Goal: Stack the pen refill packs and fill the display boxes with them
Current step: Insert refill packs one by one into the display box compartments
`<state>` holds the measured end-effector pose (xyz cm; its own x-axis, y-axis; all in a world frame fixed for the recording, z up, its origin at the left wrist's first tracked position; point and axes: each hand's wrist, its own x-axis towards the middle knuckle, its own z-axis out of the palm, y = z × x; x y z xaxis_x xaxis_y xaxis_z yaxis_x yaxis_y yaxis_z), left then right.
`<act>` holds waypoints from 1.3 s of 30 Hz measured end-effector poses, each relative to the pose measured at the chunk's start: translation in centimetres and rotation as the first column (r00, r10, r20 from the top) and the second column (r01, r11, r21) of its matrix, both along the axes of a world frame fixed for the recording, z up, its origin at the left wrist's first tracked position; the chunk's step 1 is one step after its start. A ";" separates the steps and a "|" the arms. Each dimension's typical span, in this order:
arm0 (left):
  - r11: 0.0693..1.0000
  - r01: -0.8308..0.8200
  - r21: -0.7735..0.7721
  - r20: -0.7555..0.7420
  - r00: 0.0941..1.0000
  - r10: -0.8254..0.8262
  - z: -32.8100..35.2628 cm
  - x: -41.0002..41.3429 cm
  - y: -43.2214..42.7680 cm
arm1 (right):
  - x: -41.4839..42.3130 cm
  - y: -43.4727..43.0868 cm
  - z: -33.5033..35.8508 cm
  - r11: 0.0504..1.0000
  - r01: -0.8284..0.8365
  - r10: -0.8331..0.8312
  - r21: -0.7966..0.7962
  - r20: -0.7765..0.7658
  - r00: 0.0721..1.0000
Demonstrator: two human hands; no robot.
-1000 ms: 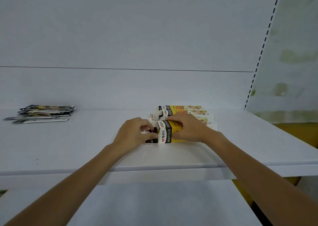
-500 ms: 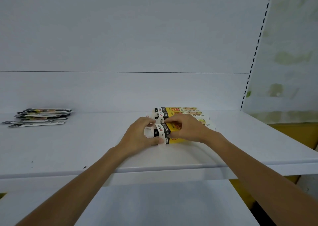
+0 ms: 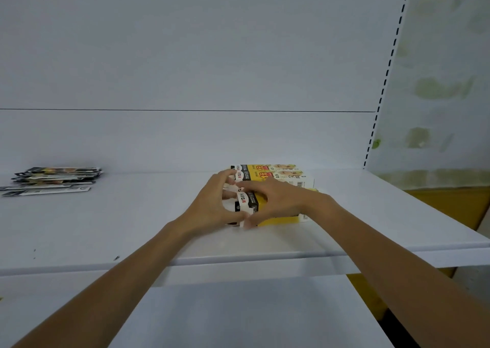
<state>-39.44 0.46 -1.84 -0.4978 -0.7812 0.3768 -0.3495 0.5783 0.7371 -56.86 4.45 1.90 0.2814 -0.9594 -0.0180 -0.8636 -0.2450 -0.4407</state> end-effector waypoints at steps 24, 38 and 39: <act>0.993 -0.062 0.105 0.247 0.968 0.034 -0.3 3.6 2.1 | 1.4 -0.4 -0.1 0.987 0.016 -0.004 -0.162 0.074 0.997; 0.976 -0.073 -0.206 0.540 0.823 0.175 -0.5 1.9 1.1 | 0.4 -1.6 -1.2 0.954 0.032 -0.022 -0.298 0.037 0.999; 0.977 -0.064 -0.201 0.538 0.827 0.165 -0.5 1.8 1.0 | 0.4 -1.6 -1.3 0.949 0.024 -0.015 -0.314 0.032 0.999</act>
